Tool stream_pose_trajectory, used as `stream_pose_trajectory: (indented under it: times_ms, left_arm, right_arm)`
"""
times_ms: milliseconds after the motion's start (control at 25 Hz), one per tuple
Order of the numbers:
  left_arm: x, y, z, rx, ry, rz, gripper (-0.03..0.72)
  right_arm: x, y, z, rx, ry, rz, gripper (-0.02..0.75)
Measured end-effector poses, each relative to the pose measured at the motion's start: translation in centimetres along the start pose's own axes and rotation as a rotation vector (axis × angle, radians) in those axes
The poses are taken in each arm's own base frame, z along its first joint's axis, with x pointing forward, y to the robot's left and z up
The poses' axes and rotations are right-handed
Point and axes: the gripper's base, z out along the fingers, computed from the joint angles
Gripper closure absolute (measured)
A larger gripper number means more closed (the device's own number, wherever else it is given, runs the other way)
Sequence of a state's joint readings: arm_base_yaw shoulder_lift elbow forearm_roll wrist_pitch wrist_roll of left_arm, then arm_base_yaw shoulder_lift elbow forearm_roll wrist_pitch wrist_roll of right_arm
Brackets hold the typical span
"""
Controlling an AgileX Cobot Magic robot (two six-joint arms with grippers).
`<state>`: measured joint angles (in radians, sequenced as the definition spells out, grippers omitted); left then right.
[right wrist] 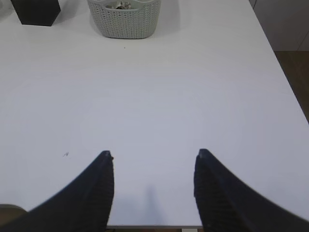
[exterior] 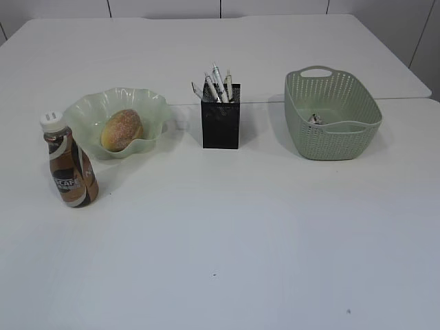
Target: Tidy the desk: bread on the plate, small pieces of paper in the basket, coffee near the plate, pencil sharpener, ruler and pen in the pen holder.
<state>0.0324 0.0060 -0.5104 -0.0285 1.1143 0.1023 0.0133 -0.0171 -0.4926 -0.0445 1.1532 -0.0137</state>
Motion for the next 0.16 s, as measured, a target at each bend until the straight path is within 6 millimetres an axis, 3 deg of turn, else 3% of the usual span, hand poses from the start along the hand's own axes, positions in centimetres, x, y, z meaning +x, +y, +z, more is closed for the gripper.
stream_pose_trajectory:
  times_ms: [160]
  left_arm:
    - [0.0,0.0,0.0,0.0,0.0,0.0,0.433]
  right_arm:
    - [0.0,0.0,0.0,0.0,0.0,0.0,0.312]
